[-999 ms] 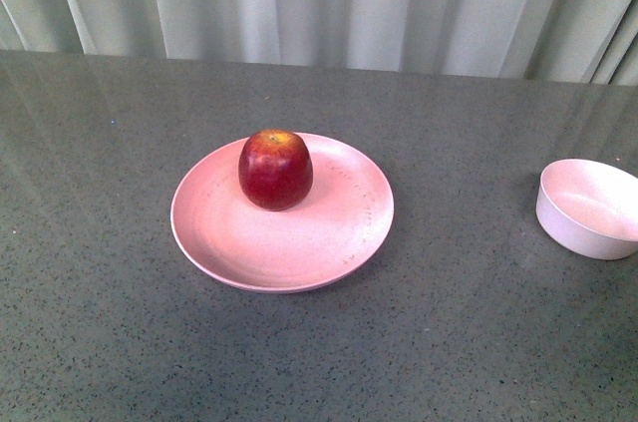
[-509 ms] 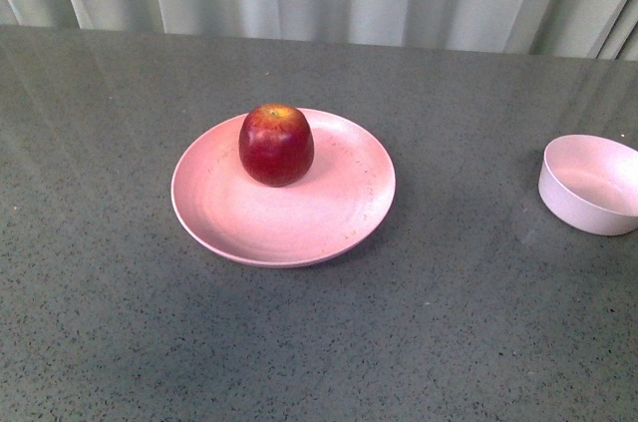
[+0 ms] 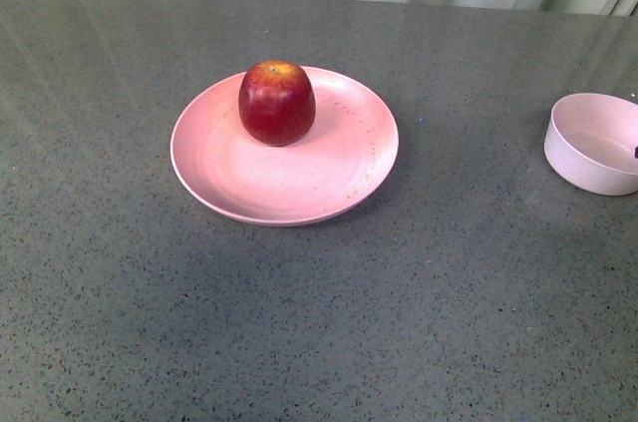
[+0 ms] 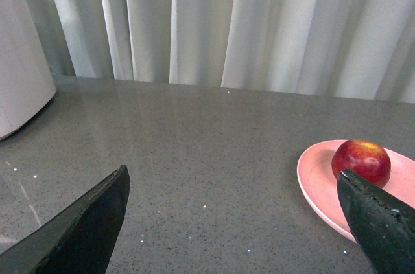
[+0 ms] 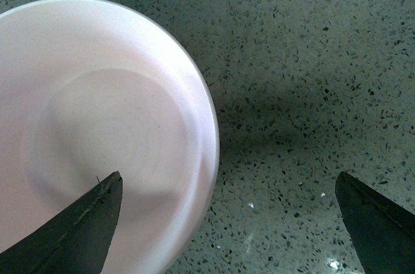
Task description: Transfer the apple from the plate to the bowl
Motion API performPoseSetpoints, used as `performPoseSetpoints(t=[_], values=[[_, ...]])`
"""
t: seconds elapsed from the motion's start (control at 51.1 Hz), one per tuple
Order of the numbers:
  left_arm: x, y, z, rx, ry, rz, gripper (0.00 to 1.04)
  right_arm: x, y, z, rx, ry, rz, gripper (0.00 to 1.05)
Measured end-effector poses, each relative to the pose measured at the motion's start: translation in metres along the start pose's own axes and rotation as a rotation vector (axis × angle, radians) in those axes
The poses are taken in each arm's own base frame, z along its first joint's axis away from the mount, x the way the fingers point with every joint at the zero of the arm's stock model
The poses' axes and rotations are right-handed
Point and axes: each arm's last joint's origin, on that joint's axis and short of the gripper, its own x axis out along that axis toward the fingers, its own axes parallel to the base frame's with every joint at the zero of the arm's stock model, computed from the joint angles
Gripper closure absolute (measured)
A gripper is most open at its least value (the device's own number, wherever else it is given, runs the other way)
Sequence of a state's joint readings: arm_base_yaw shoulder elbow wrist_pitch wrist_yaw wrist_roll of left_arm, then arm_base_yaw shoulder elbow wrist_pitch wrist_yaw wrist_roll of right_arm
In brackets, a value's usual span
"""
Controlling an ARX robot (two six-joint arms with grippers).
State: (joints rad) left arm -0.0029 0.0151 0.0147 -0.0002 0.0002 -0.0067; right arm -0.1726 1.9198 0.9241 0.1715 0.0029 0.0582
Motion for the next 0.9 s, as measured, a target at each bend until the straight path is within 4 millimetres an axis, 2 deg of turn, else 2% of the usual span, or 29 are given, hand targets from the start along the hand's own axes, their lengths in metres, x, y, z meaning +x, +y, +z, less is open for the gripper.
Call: performPoseSetpoints(t=[0.118, 0.235, 0.255, 0.509, 0.607, 0.764, 0.901], values=[[0.000, 0.000, 0.000, 0.000, 0.000, 0.000, 0.09, 0.005, 0.004, 0.001, 0.011, 0.010, 0.005, 0.12], [0.000, 0.000, 0.000, 0.000, 0.000, 0.000, 0.09, 0.009, 0.008, -0.001, 0.016, 0.022, 0.004, 0.24], [0.000, 0.000, 0.000, 0.000, 0.000, 0.000, 0.09, 0.010, 0.009, -0.002, 0.018, 0.025, 0.004, 0.29], [0.000, 0.000, 0.000, 0.000, 0.000, 0.000, 0.09, 0.014, 0.014, -0.003, 0.045, 0.036, -0.001, 0.59], [0.000, 0.000, 0.000, 0.000, 0.000, 0.000, 0.09, 0.015, 0.015, -0.003, 0.060, 0.036, -0.003, 0.78], [0.000, 0.000, 0.000, 0.000, 0.000, 0.000, 0.09, 0.014, 0.016, -0.002, 0.084, 0.035, 0.019, 1.02], [0.000, 0.000, 0.000, 0.000, 0.000, 0.000, 0.09, 0.007, 0.024, 0.002, 0.086, 0.039, 0.062, 1.03]])
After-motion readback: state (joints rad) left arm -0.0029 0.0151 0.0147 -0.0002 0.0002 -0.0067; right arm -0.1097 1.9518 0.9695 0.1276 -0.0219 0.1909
